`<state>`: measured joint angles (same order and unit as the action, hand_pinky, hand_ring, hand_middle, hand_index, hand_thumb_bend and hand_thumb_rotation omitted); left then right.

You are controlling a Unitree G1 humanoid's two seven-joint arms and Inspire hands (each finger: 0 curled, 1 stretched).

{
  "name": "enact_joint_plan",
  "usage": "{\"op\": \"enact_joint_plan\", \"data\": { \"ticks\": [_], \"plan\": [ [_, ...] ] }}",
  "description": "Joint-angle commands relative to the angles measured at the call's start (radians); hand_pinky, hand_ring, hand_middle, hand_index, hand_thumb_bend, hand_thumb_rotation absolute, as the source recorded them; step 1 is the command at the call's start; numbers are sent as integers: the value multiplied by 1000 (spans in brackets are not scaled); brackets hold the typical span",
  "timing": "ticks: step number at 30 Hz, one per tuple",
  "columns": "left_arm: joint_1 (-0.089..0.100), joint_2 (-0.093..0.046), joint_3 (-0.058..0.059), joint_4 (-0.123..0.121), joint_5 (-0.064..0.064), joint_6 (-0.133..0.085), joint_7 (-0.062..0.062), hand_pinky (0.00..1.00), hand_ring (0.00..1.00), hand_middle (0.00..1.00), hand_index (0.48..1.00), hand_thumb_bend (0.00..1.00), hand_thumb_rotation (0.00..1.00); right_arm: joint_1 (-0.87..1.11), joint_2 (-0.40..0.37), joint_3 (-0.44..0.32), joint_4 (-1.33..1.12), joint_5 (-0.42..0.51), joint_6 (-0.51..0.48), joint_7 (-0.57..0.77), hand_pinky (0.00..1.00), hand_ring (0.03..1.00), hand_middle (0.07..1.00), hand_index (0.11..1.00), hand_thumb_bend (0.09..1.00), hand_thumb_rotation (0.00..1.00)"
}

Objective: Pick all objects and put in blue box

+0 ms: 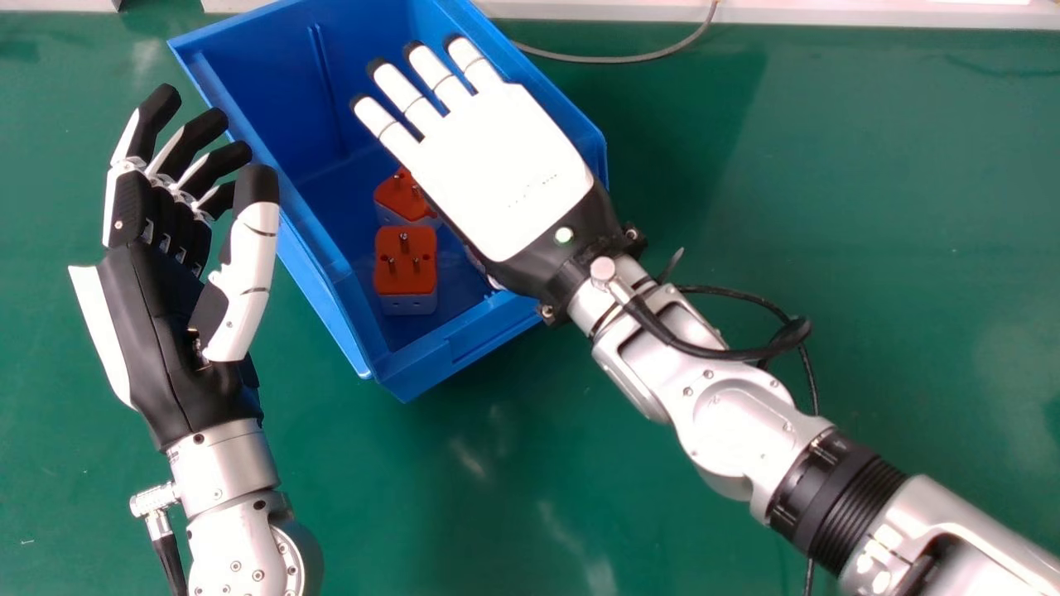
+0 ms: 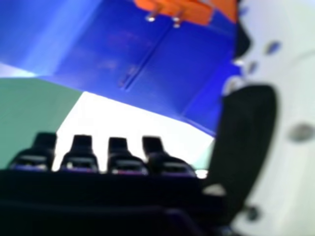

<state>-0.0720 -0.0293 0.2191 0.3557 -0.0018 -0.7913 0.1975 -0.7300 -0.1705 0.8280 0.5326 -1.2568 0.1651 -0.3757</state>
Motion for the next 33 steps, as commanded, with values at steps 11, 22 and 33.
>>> {"op": "enact_joint_plan", "data": {
  "ticks": [11,22,33],
  "plan": [
    [2,7,-17,-17,4,3,-20,638,702,770,817,635,422,50,-20,-42,-104,4,35,15,1000,1000,1000,1000,933,204],
    [21,-5,-17,-8,0,-8,-19,636,699,765,809,663,419,240,-79,-172,-278,195,-147,-92,1000,1000,1000,1000,998,286],
    [25,-4,-15,24,-5,-41,-31,628,696,763,806,660,412,521,-74,-316,-313,494,-549,-253,859,963,994,1000,936,382]
  ]
}}
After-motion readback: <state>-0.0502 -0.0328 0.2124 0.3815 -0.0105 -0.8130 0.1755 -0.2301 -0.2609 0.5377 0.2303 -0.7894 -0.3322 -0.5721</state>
